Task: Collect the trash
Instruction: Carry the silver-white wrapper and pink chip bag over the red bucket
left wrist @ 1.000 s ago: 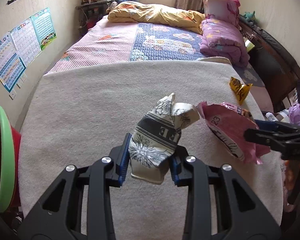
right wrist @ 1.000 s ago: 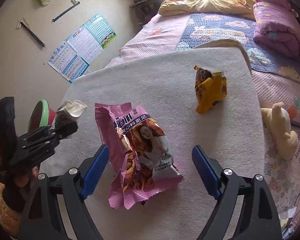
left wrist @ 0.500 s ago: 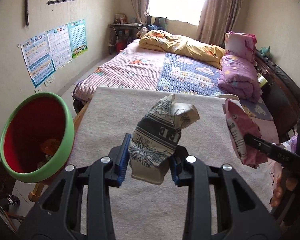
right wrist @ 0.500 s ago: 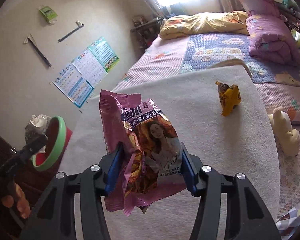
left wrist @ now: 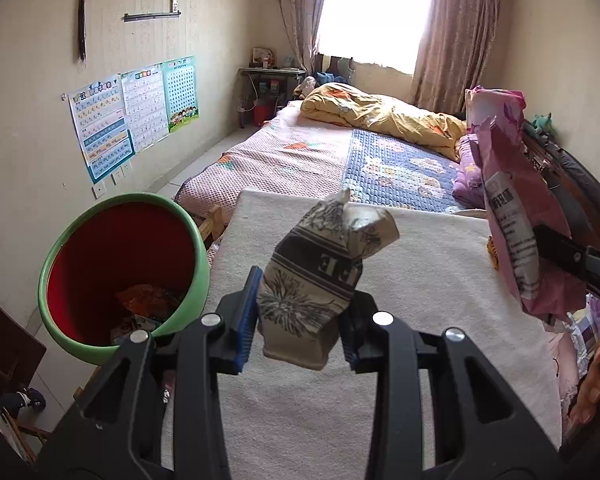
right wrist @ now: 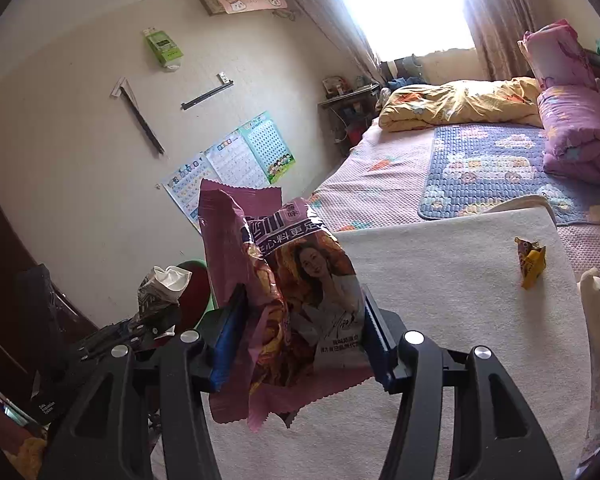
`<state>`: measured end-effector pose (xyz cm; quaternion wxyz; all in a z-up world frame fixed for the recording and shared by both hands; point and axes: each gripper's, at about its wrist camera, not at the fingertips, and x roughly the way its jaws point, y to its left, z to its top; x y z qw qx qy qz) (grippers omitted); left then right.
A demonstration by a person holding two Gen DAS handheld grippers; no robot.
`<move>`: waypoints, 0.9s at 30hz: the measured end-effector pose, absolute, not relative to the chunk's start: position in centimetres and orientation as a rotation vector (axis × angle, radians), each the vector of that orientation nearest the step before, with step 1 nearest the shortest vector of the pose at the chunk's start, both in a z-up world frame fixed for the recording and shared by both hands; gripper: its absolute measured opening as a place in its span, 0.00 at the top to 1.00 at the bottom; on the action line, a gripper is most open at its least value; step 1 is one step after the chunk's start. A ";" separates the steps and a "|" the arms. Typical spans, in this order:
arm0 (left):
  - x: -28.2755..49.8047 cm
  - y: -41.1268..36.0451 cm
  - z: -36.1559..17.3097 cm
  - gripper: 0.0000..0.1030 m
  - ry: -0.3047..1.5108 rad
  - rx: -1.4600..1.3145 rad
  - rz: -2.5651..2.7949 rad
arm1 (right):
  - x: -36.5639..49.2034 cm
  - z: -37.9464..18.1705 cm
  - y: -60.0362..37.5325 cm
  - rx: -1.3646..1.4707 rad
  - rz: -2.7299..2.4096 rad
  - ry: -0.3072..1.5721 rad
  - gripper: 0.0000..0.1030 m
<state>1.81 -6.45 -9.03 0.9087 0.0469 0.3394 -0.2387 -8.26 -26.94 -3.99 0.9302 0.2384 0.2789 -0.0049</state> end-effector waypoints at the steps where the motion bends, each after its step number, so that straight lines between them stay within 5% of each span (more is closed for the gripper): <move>1: 1.8 -6.0 -9.0 0.67 0.699 0.093 -0.490 | -8.1 -3.9 -26.6 0.487 -0.007 0.570 0.49; 27: 4.9 1.6 -8.5 0.67 0.667 0.075 -0.443 | -2.9 -5.2 -18.4 0.466 0.032 0.612 0.49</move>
